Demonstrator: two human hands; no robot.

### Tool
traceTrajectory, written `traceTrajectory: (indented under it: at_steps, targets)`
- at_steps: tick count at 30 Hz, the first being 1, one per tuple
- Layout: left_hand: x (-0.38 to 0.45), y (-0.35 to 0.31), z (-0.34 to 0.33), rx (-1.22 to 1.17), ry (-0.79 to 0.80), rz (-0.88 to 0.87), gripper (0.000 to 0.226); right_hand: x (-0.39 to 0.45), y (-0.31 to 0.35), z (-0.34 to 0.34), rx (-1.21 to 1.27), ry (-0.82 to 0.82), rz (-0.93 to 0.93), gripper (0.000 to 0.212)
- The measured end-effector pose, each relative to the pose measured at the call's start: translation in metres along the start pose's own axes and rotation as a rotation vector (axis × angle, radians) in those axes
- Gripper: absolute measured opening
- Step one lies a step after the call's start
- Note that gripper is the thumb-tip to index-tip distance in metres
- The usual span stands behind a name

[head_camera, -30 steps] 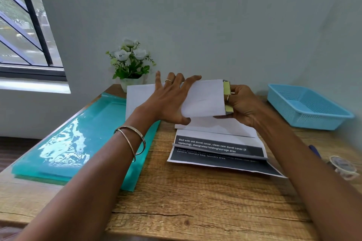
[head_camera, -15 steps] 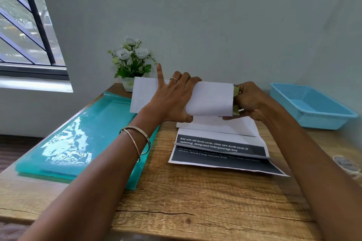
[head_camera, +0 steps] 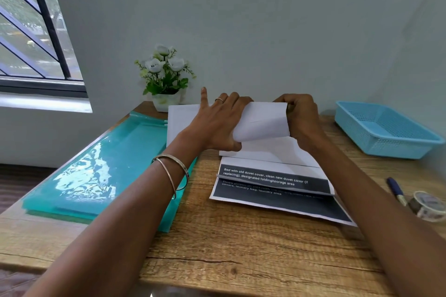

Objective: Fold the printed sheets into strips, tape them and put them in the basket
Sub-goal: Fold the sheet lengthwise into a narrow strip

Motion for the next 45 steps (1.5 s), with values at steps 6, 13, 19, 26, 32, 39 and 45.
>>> traceTrajectory:
  at_steps: [6,13,19,26,32,39,45]
  targets:
    - [-0.003,0.017,0.004,-0.079,0.017,0.045,0.090,0.001,-0.010,-0.011,0.260,0.084,-0.054,0.042]
    - [-0.018,0.064,0.009,-0.120,0.090,0.147,0.094,-0.003,-0.018,-0.011,0.308,0.431,-0.152,0.042]
    - [-0.032,0.101,0.013,-0.115,0.074,0.233,0.097,-0.030,-0.036,-0.025,-0.643,0.770,0.060,0.093]
    - [-0.031,0.090,0.002,-0.151,0.103,0.211,0.099,-0.030,-0.048,-0.041,-0.693,0.820,0.080,0.098]
    - [-0.031,0.095,0.004,-0.159,0.078,0.228,0.102,-0.017,-0.025,-0.024,-0.647,0.582,0.129,0.054]
    - [-0.033,0.097,0.012,-0.151,0.034,0.254,0.101,0.007,-0.022,0.035,-0.488,0.398,0.074,0.013]
    - [-0.032,0.096,0.020,-0.059,-0.039,0.287,0.107,0.011,-0.007,0.091,-0.090,0.050,0.094,0.034]
Point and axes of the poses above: each hand's wrist, its own x-axis towards the middle knuckle, its own z-axis out of the back of the hand, y = z × x, the point moved 9 cm from there along x, towards the middle knuckle, and after that the axes turned 6 degrees about -x, right-handed, at the moved point
